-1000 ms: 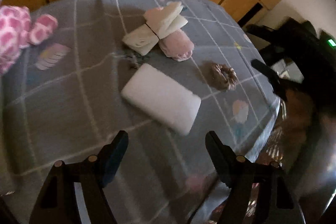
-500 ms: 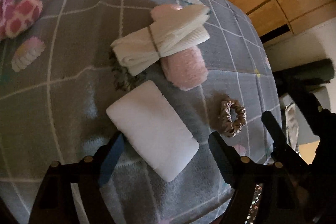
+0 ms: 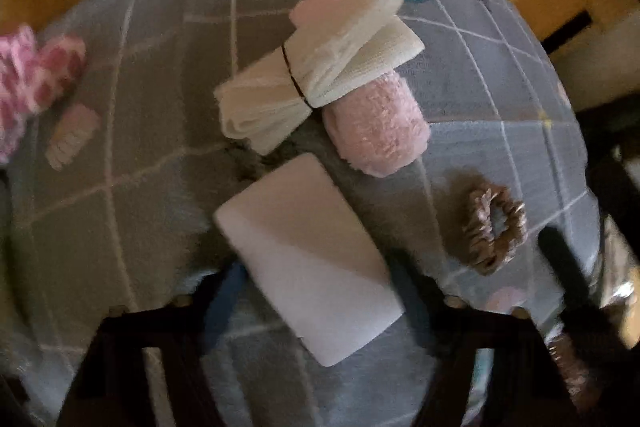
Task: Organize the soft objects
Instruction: 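Grasp the white pad with the left tool while the right tool grasps the brown scrunchie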
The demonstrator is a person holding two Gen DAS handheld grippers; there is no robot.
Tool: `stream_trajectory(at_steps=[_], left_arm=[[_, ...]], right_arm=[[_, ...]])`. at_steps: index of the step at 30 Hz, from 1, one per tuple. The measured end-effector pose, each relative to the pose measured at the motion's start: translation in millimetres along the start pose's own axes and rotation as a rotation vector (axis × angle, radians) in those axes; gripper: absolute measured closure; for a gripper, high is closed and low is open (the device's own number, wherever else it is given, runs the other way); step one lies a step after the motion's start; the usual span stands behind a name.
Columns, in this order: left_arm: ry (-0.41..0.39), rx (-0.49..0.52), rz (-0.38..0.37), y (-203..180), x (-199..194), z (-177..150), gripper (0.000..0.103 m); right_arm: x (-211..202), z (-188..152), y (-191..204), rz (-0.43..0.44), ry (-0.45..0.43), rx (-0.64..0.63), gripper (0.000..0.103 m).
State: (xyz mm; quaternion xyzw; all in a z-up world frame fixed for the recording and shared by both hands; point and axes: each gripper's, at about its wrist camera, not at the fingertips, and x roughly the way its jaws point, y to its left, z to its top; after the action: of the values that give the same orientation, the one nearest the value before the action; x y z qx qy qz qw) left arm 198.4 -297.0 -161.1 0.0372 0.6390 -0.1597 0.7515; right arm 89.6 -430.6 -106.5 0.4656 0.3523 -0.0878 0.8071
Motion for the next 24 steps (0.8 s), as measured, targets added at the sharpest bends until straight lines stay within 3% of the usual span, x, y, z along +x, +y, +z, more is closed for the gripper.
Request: stream_trajectory(at_steps=[6,10,14,18,24], left_arm=[[-0.064,0.061,-0.074,20.7,-14.8,-19.8,0.04],[-0.133,0.169,-0.076,34.5,-36.3,-38.5,0.039],[-0.186,0.265,-0.07,54.0,-55.8,-60.7,0.038],[-0.175,0.324,-0.041,81.6,-56.7,-78.0,0.038],[-0.142,0.319,-0.013,104.8,-43.8,-93.1,0.036]], right_arm=[[2.5,-1.1,-2.5,-0.002,0.007,0.011,0.032],[3.9,-0.5,-5.4,-0.016,0.01,0.031,0.032],[8.2,-0.9,-10.7,-0.082,0.025,0.058,0.032],[7.7,-0.9,-18.4,-0.156,0.007,0.1,0.032],[15.2,-1.1,-16.4,-0.282,0.018,0.058,0.032]])
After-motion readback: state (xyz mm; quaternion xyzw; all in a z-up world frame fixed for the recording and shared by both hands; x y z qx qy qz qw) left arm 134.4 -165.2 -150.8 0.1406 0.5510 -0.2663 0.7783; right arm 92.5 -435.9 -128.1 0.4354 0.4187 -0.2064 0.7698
